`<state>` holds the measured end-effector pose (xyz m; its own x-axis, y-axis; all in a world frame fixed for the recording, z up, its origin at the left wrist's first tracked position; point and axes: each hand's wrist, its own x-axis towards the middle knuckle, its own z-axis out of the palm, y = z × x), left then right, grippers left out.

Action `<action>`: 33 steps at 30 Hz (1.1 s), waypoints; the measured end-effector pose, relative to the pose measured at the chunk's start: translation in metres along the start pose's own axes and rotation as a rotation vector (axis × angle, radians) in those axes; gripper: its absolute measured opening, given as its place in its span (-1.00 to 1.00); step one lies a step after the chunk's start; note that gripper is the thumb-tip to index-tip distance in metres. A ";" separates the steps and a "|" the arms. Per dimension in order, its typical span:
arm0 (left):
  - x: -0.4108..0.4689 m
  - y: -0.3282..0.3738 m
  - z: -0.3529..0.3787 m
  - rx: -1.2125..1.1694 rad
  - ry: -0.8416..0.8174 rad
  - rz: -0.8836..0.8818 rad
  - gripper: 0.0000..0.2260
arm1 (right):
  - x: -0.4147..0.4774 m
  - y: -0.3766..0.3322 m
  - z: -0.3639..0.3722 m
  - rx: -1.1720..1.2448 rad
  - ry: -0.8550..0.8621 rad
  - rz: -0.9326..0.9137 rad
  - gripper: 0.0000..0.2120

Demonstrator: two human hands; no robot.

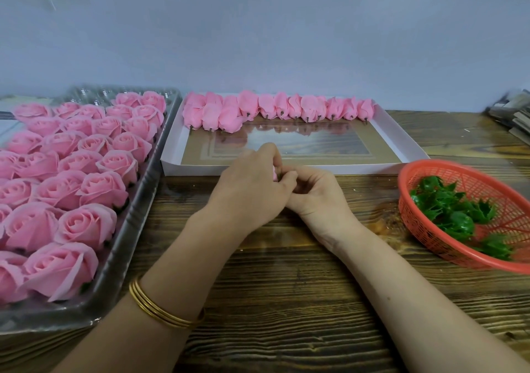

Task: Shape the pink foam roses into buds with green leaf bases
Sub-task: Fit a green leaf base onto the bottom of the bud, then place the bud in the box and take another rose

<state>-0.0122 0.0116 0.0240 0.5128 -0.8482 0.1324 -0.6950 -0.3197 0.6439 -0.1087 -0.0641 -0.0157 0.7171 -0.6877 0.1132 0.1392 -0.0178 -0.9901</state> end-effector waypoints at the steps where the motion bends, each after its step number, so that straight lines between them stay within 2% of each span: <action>1: 0.000 0.000 0.000 -0.003 -0.001 -0.001 -0.84 | 0.000 0.000 0.000 0.002 0.001 0.001 -0.71; 6: 0.003 -0.001 0.000 0.002 -0.031 -0.015 -0.88 | -0.001 -0.001 0.002 0.020 0.008 0.021 -0.70; 12: 0.006 -0.002 0.000 0.010 -0.045 -0.051 -0.95 | 0.001 0.002 0.005 0.048 0.059 0.034 -0.57; 23: 0.006 -0.008 0.002 0.008 -0.017 0.026 -0.99 | 0.000 0.000 0.007 0.051 0.066 0.023 -0.62; 33: 0.007 -0.006 -0.007 0.144 -0.128 -0.011 -0.92 | 0.001 0.006 0.005 0.027 0.058 0.024 -0.59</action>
<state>-0.0006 0.0108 0.0263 0.4588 -0.8882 0.0233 -0.7594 -0.3784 0.5292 -0.1033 -0.0613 -0.0209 0.6798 -0.7285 0.0840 0.1419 0.0184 -0.9897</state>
